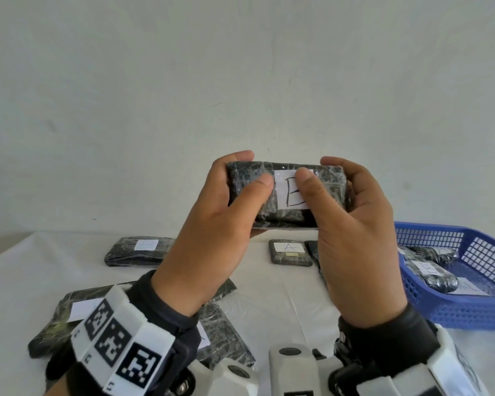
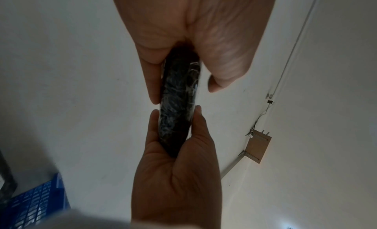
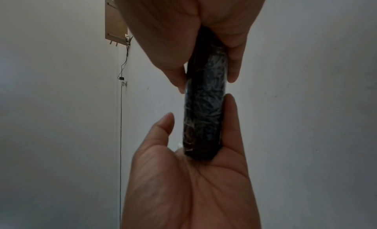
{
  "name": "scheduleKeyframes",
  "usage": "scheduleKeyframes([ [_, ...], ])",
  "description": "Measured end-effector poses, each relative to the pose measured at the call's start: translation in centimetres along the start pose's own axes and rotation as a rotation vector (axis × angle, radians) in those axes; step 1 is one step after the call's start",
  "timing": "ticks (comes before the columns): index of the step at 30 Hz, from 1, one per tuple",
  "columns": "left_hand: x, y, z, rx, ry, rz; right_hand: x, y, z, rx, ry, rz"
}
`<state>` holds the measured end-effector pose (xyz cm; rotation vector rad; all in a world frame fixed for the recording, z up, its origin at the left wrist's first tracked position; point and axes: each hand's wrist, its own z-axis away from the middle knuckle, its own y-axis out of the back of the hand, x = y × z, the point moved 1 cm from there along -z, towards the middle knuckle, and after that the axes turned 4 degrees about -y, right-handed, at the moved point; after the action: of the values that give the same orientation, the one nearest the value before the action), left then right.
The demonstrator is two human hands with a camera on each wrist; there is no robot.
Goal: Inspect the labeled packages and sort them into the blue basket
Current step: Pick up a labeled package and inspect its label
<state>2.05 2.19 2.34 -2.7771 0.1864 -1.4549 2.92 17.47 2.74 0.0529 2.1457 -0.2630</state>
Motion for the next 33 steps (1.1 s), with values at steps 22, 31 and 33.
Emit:
scheduleKeyframes([
  [22,0.0,0.6,-0.2,-0.055,-0.033,0.108,-0.1,0.0,0.0,-0.054,0.05,0.031],
  [31,0.3,0.7,-0.4,-0.062,-0.038,0.167,0.2,0.7,-0.6,-0.184,0.01,-0.071],
  [33,0.4,0.6,-0.4,-0.057,-0.038,0.207,0.4,0.8,-0.7,-0.204,0.013,-0.051],
])
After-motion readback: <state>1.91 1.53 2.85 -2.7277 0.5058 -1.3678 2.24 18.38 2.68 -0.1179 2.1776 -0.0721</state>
